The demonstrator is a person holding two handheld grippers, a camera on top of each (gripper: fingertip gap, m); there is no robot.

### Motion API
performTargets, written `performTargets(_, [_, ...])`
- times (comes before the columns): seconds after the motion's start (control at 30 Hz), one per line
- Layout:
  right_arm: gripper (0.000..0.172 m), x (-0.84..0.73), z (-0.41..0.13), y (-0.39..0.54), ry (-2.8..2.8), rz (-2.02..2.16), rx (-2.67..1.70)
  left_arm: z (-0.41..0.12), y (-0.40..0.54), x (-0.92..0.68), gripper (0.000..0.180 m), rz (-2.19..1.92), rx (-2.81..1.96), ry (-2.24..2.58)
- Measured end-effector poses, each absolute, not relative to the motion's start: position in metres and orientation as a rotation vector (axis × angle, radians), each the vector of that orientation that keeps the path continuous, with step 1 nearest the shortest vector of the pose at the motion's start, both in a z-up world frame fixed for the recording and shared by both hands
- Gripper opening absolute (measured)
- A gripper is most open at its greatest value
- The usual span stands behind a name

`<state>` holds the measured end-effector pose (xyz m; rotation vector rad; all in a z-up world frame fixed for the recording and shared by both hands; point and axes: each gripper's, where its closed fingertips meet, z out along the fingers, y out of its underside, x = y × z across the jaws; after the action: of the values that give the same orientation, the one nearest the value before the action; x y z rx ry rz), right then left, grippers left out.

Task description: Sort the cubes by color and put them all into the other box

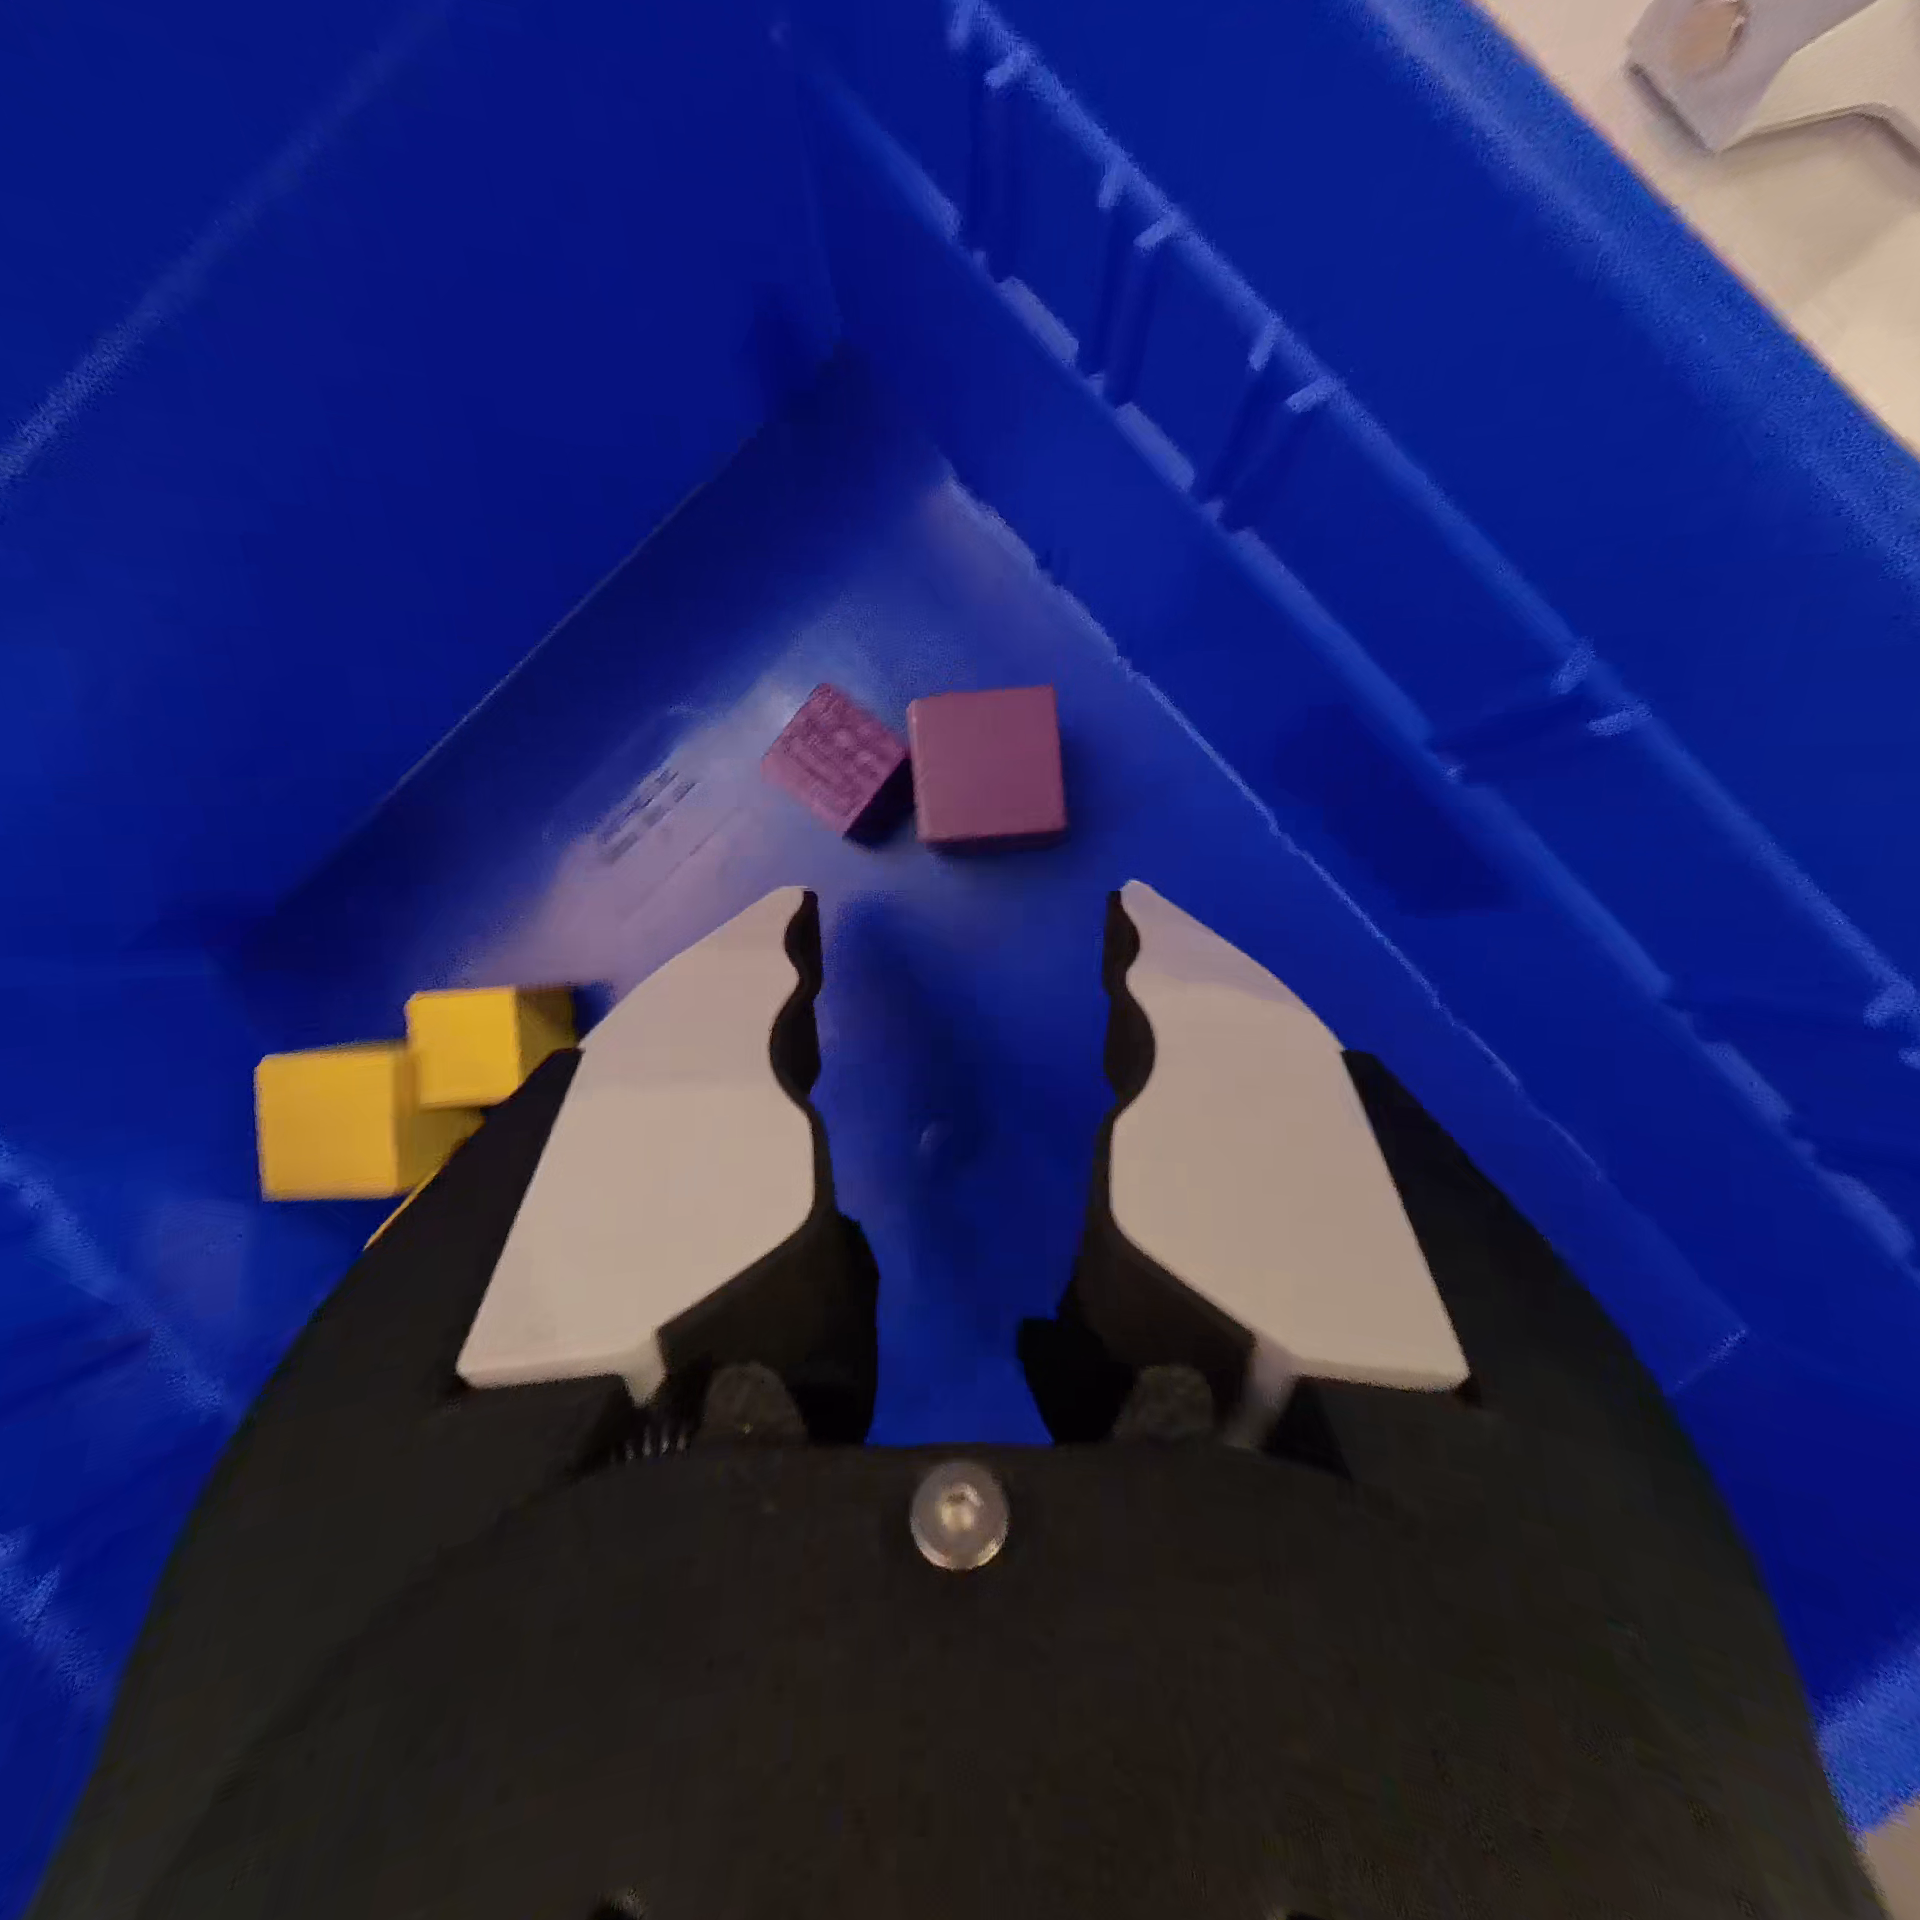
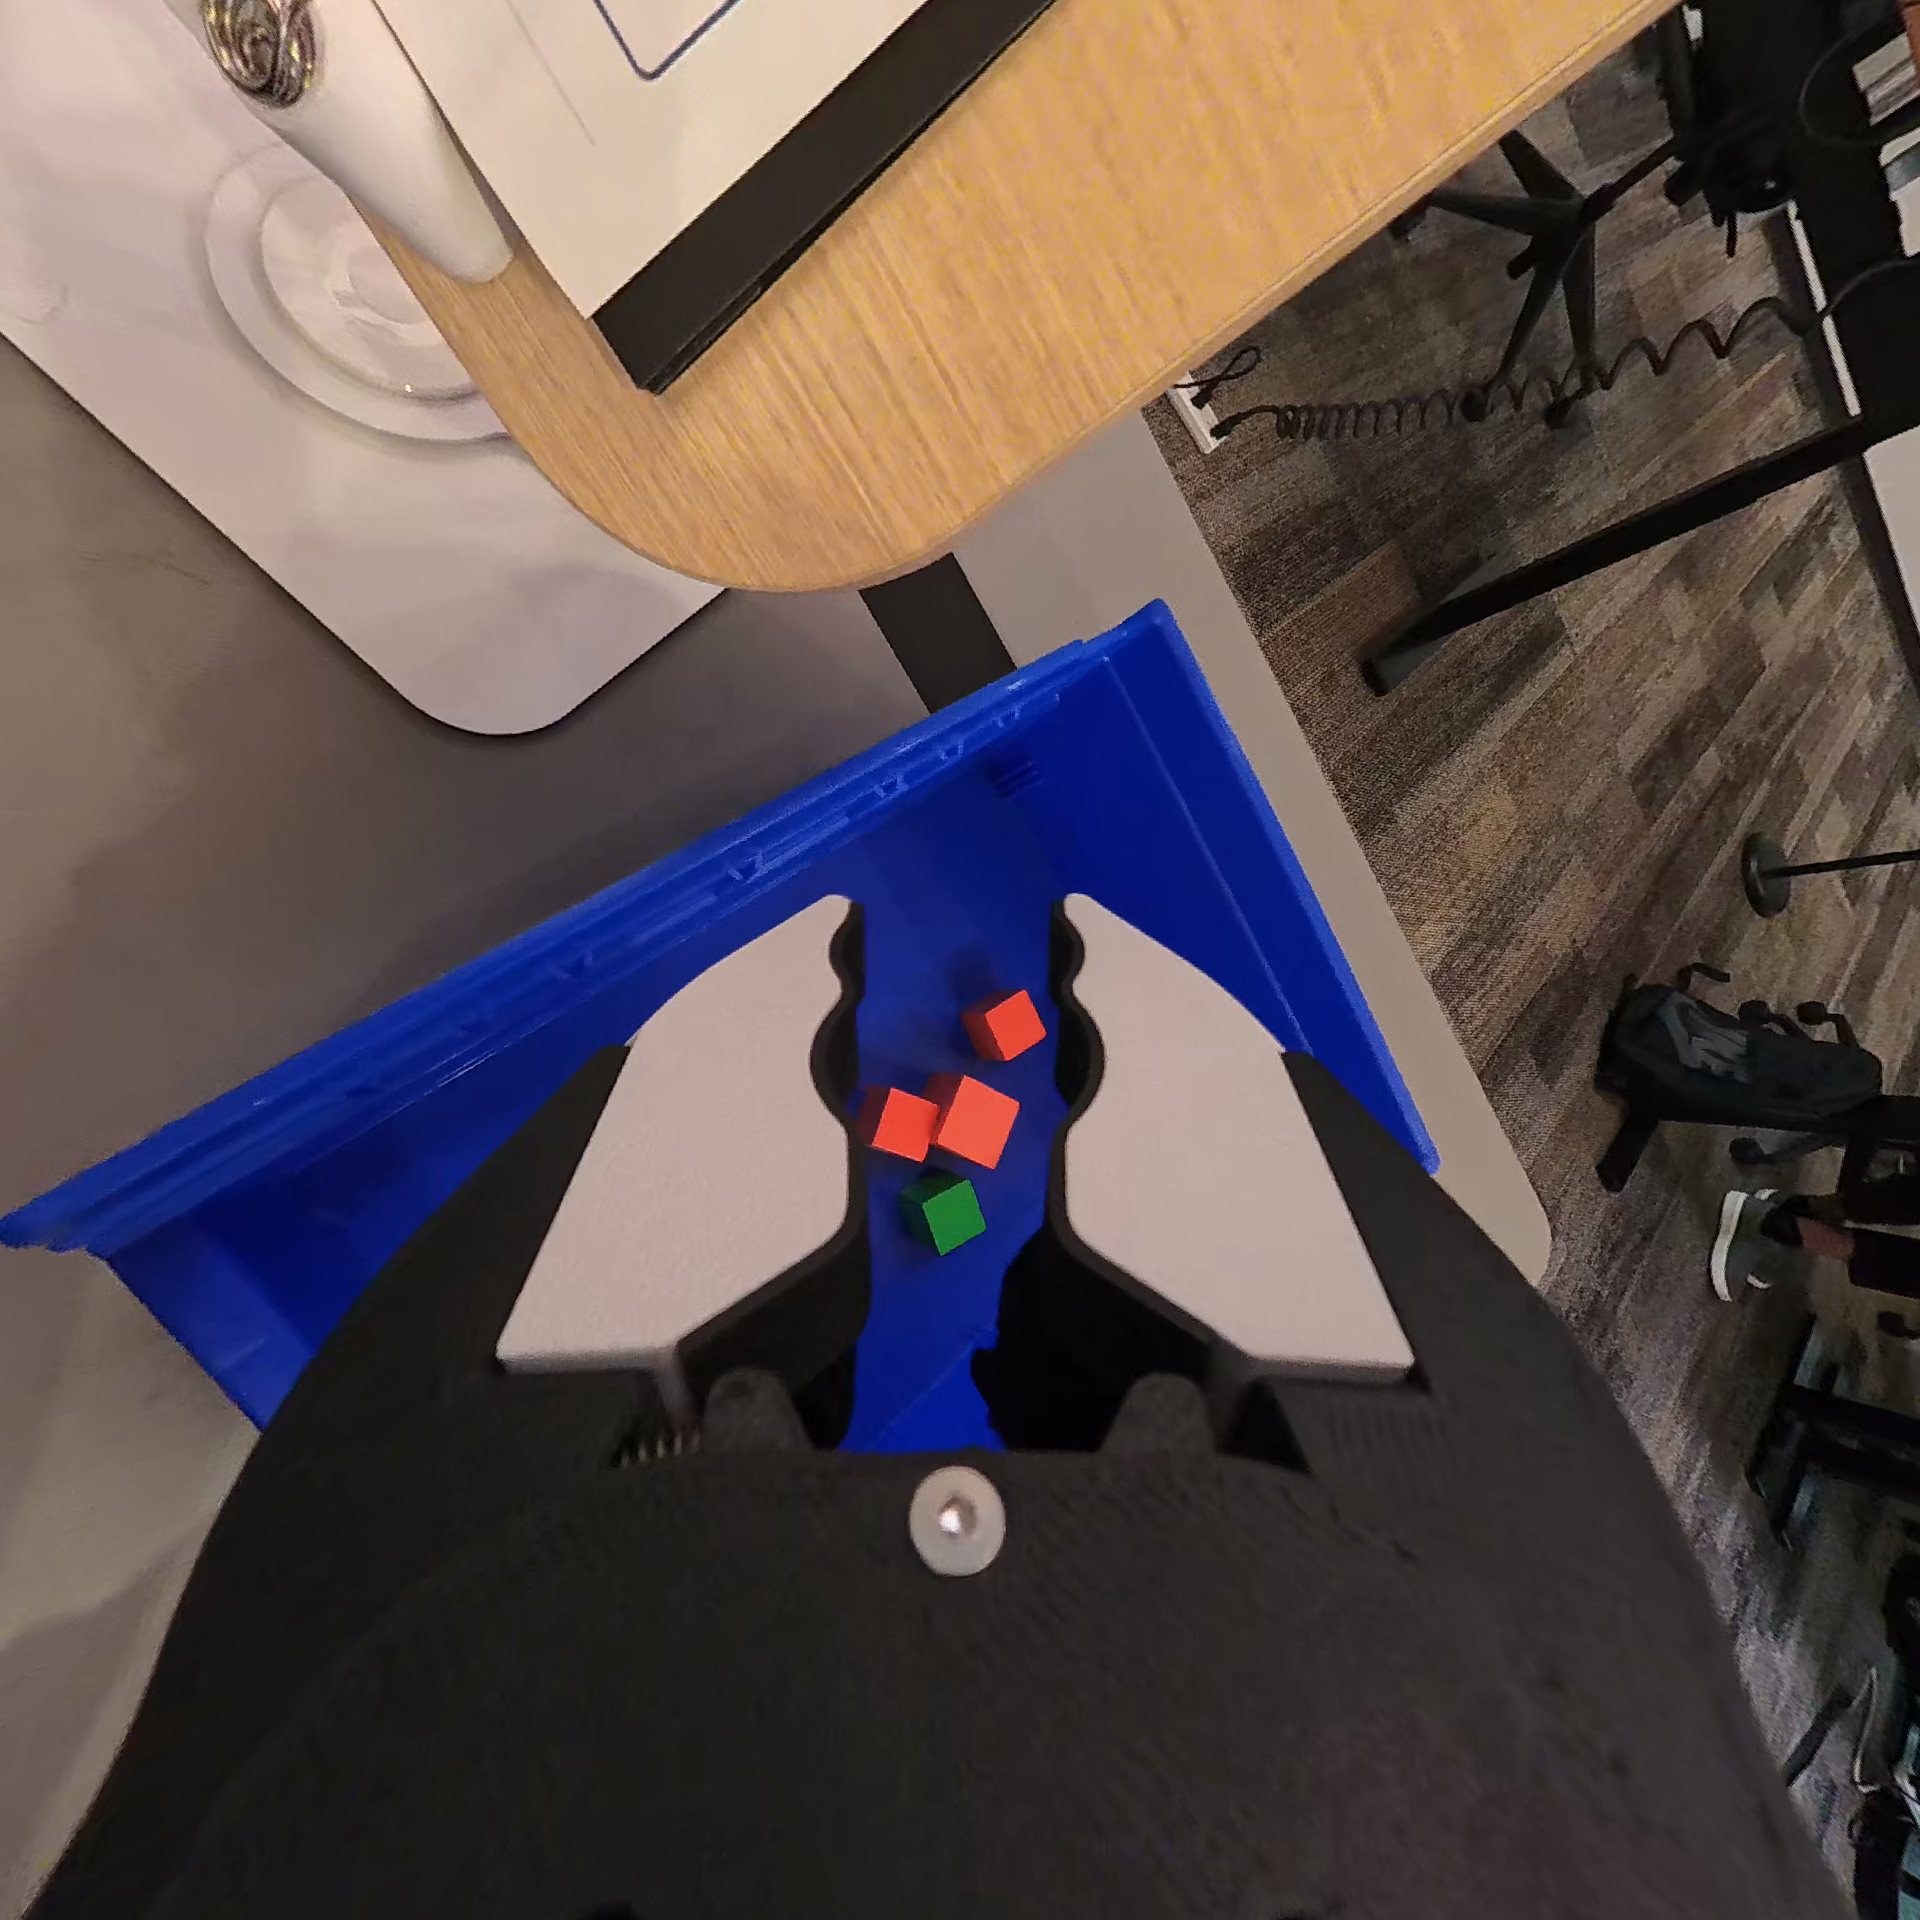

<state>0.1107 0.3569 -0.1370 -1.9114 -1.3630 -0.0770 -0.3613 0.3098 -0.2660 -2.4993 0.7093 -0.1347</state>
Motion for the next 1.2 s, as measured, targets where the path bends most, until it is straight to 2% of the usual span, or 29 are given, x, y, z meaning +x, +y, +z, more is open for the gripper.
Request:
performTargets(0.17, [0.035, 0.11, -0.14, 0.357, -1.369, -0.079, -1.917, -0.28, 0.326, -0.352, 0.055, -0.083, -2.483, 0.735])
performTargets(0.23, [0.036, 0.11, -0.14, 0.358, -1.368, -0.082, -1.916, -0.281, 0.331, -0.344, 0.048, -0.126, -2.465, 0.722])
performTargets(0.3, [0.036, 0.11, -0.14, 0.358, -1.365, -0.081, -1.918, -0.283, 0.332, -0.338, 0.031, -0.147, -2.476, 0.715])
performTargets(0.53, [0.035, 0.108, -0.138, 0.358, -1.365, -0.088, -1.9, -0.274, 0.333, -0.345, 0.029, -0.125, -2.473, 0.668])
performTargets(0.7, [0.039, 0.094, -0.109, 0.353, -1.348, -0.071, -1.735, -0.21, 0.327, -0.353, 0.029, -0.283, -2.313, 0.491])
performTargets(0.9, [0.038, 0.06, -0.036, 0.317, -1.293, -0.02, -1.336, -0.089, 0.294, -0.326, 0.029, -0.521, -1.977, 0.47])
performTargets(1.0, [0.043, 0.03, -0.005, 0.279, -1.285, 0.06, -1.123, -0.04, 0.267, -0.279, 0.029, -0.645, -1.817, 0.589])
performTargets(1.1, [0.044, -0.006, 0.007, 0.237, -1.317, 0.094, -0.922, -0.013, 0.239, -0.21, 0.029, -0.833, -1.679, 0.729])
performTargets(1.2, [0.045, -0.037, 0.008, 0.202, -1.341, 0.109, -0.764, -0.01, 0.215, -0.141, 0.029, -1.047, -1.583, 0.84])
